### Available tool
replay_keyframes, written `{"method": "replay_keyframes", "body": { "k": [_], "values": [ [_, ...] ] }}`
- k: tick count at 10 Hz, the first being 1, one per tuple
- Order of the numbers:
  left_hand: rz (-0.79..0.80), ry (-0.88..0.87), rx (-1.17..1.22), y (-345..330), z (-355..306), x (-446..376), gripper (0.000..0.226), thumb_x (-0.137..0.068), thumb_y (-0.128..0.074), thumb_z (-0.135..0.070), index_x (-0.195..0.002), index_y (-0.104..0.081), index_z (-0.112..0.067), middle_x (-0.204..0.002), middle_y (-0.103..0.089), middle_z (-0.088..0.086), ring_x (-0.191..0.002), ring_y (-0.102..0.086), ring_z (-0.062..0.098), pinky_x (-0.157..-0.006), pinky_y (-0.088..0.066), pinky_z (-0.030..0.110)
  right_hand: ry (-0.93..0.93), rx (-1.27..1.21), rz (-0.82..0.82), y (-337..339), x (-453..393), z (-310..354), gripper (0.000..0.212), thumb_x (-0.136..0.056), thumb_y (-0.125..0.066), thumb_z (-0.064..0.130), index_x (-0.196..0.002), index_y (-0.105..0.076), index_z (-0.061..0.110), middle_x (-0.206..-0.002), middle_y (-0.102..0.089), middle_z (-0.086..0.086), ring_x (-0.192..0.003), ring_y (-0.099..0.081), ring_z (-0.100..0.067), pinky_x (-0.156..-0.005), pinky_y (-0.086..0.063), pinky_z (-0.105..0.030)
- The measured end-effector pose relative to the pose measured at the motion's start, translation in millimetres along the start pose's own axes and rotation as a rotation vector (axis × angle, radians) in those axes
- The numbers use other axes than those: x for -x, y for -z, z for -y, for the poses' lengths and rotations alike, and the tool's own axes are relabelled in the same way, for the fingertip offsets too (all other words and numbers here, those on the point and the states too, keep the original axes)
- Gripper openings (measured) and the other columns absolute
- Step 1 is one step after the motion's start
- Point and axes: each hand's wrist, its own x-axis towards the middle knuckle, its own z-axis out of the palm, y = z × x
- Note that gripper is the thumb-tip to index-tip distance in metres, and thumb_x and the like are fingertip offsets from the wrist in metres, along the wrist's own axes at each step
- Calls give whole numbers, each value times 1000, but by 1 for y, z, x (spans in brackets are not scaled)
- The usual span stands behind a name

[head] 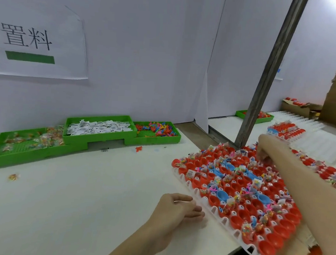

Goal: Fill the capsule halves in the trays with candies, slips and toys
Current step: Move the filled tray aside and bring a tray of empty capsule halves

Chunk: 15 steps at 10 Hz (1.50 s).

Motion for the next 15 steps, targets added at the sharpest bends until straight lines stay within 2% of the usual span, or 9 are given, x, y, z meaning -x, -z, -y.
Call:
{"method": "replay_keyframes", "body": {
  "k": [1,3,4,6,9,11,13,14,15],
  "values": [
    [-12,-57,1,32,-3,20,22,-96,-68,-6,-117,-63,0,-97,-79,18,-92,-78,31,-91,-62,40,35,105,32,18,28,49,33,-91,-67,5,-123,-60,2,-91,-55,-12,-79,-59,-24,-69,-50,-31],
    [-246,-263,-243,152,-14,84,10,-100,-64,-11,-101,-73,-6,-89,-77,14,-76,-76,30,-72,-62,34,393,87,-46,20,82,161,8,-92,-63,13,-94,-64,6,-89,-69,-9,-76,-65,-24,-69,-55,-33],
    [-524,-366,-526,220,-23,123,14,-99,-63,-14,-90,-74,-17,-81,-77,2,-62,-71,19,-63,-59,31,620,-182,32,5,141,231,19,-94,-59,14,-83,-73,7,-72,-75,-8,-65,-73,-25,-67,-64,-42],
    [-1098,-403,-1210,342,-37,187,18,-103,-57,-34,-90,-65,-25,-78,-66,-13,-69,-58,9,-71,-52,32,968,-676,443,-29,288,353,21,-98,-56,12,-85,-73,11,-63,-74,-3,-53,-71,-17,-48,-57,-29],
    [-1414,-541,-1103,405,-34,215,15,-99,-65,-27,-93,-75,-17,-73,-65,-10,-62,-56,4,-59,-42,10,880,-1364,1091,-77,409,503,17,-101,-56,3,-104,-71,-5,-92,-76,-23,-80,-77,-29,-66,-60,-28],
    [-1582,-662,-1051,424,-73,253,14,-99,-66,-24,-86,-67,-18,-61,-58,-16,-50,-53,-4,-51,-42,6,781,-1452,1388,-66,473,599,32,-99,-67,20,-116,-69,-7,-106,-76,-20,-91,-77,-24,-70,-59,-23],
    [-1655,-483,-1017,502,-114,293,19,-102,-60,-24,-92,-69,-11,-67,-67,-5,-57,-64,13,-53,-49,25,609,-1382,1325,-60,499,650,29,-92,-76,20,-112,-65,3,-95,-75,-11,-80,-77,-23,-58,-61,-25],
    [-1755,-271,-1089,567,-139,316,25,-103,-54,-20,-103,-69,0,-93,-73,14,-89,-68,33,-77,-54,42,617,-1358,1266,-64,500,658,23,-91,-76,18,-107,-66,3,-93,-76,-11,-78,-77,-24,-57,-61,-26],
    [-1726,171,-1106,630,-147,340,38,-106,-45,-24,-120,-63,6,-122,-66,26,-117,-59,44,-97,-49,50,601,-1341,1294,-70,497,661,19,-91,-75,14,-102,-68,-1,-95,-77,-16,-86,-78,-29,-73,-65,-35]
  ]
}}
